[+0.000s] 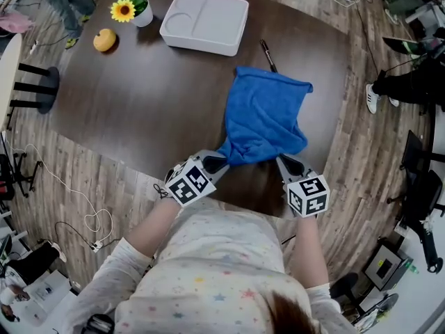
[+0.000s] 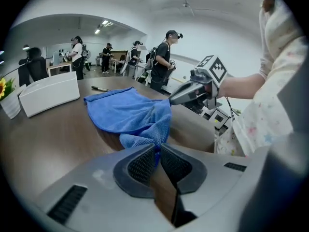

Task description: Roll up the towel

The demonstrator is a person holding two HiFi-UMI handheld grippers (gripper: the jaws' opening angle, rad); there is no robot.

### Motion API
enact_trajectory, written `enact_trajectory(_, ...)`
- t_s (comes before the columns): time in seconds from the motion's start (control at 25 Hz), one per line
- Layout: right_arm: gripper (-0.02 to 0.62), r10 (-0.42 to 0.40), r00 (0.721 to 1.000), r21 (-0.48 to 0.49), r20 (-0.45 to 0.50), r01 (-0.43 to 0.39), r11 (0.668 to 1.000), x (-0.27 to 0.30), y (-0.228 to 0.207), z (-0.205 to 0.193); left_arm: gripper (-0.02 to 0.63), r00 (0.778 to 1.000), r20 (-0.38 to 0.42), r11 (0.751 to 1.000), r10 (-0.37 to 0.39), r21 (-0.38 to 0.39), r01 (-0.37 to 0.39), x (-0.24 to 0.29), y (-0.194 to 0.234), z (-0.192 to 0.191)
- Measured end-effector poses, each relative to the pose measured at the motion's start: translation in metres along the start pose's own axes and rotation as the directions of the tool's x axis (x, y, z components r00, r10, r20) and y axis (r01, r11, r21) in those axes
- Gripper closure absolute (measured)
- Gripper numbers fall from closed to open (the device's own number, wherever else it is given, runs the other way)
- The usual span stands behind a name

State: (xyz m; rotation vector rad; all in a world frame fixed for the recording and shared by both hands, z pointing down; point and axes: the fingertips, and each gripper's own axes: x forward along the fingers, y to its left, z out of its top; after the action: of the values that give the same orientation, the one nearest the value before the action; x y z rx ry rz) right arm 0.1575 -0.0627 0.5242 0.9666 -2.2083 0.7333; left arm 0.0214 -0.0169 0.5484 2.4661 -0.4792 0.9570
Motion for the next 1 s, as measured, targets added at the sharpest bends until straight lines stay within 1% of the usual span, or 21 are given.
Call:
enact_trajectory(0.08, 0.580, -0.002, 1.000, 0.008, 0.031, 0.002, 1.000, -0.002, -0.002, 0.013, 0.566, 0.999, 0.029, 1.000, -0.018, -0.019, 0.019, -0.006, -0.006, 0.004)
enact_trajectory(0.12, 0.580, -0.005, 0.999, 0.010, 0.046, 0.005, 1.000, -0.001, -0.004, 0.020, 0.566, 0.998, 0.054, 0.998, -0.038, -0.054, 0.041, -0.009, -0.009, 0.008)
enact_trajectory(0.16, 0.580, -0.010, 0.998, 0.007, 0.058, 0.010, 1.000, 0.000, -0.007, 0.026, 0.566, 0.994, 0.084, 0.992, -0.063, -0.105, 0.072, -0.011, -0.011, 0.011)
enact_trajectory(0.24, 0.580, -0.025, 0.996, -0.008, 0.080, 0.025, 1.000, 0.008, -0.014, 0.039, 0.565, 0.985, 0.137, 0.972, -0.106, -0.196, 0.132, -0.014, -0.015, 0.017)
enact_trajectory(0.28, 0.580, -0.032, 0.995, -0.017, 0.092, 0.034, 0.999, 0.013, -0.016, 0.045, 0.565, 0.983, 0.145, 0.967, -0.111, -0.211, 0.140, -0.014, -0.014, 0.017)
enact_trajectory(0.32, 0.580, -0.040, 0.993, -0.027, 0.107, 0.043, 0.999, 0.019, -0.017, 0.051, 0.565, 0.986, 0.134, 0.972, -0.100, -0.200, 0.126, -0.014, -0.012, 0.016)
enact_trajectory(0.4, 0.578, -0.054, 0.988, -0.042, 0.142, 0.060, 0.997, 0.029, -0.018, 0.061, 0.564, 0.996, 0.082, 0.991, -0.040, -0.126, 0.050, -0.012, -0.005, 0.010)
enact_trajectory(0.44, 0.569, -0.060, 0.986, -0.045, 0.158, 0.068, 0.997, 0.031, -0.018, 0.066, 0.560, 0.998, 0.059, 0.996, -0.007, -0.087, 0.012, -0.012, -0.001, 0.007)
enact_trajectory(0.48, 0.555, -0.065, 0.983, -0.043, 0.172, 0.073, 0.996, 0.030, -0.018, 0.069, 0.537, 0.999, 0.046, 0.998, 0.020, -0.061, -0.017, -0.012, 0.002, 0.005)
enact_trajectory(0.52, 0.529, -0.068, 0.981, -0.039, 0.183, 0.076, 0.996, 0.027, -0.018, 0.070, 0.500, 0.998, 0.042, 0.998, 0.038, -0.051, -0.035, -0.012, 0.005, 0.004)
enact_trajectory(0.56, 0.517, -0.068, 0.979, -0.033, 0.190, 0.076, 0.997, 0.024, -0.017, 0.070, 0.482, 0.998, 0.044, 0.998, 0.047, -0.051, -0.045, -0.012, 0.008, 0.003)
enact_trajectory(0.64, 0.515, -0.059, 0.981, -0.022, 0.185, 0.064, 0.998, 0.016, -0.014, 0.063, 0.472, 0.998, 0.043, 0.997, 0.052, -0.059, -0.049, -0.012, 0.013, 0.000)
enact_trajectory(0.72, 0.522, -0.030, 0.989, -0.009, 0.145, 0.032, 0.999, 0.012, -0.007, 0.046, 0.465, 0.998, 0.021, 0.997, 0.057, -0.055, -0.056, -0.011, 0.019, -0.007)
enact_trajectory(0.84, 0.531, 0.024, 0.999, 0.015, 0.039, -0.024, 1.000, 0.015, 0.009, 0.010, 0.462, 0.997, -0.030, 0.997, 0.065, -0.028, -0.066, -0.005, 0.026, -0.021)
enact_trajectory(0.92, 0.534, 0.051, 0.999, 0.030, -0.016, -0.051, 0.998, 0.020, 0.023, -0.009, 0.462, 0.995, -0.087, 0.998, 0.058, 0.006, -0.057, 0.005, 0.027, -0.035)
enact_trajectory(1.0, 0.534, 0.073, 0.996, 0.038, -0.048, -0.071, 0.997, 0.027, 0.038, -0.021, 0.471, 0.990, -0.128, 0.998, 0.053, 0.045, -0.047, 0.014, 0.028, -0.047)
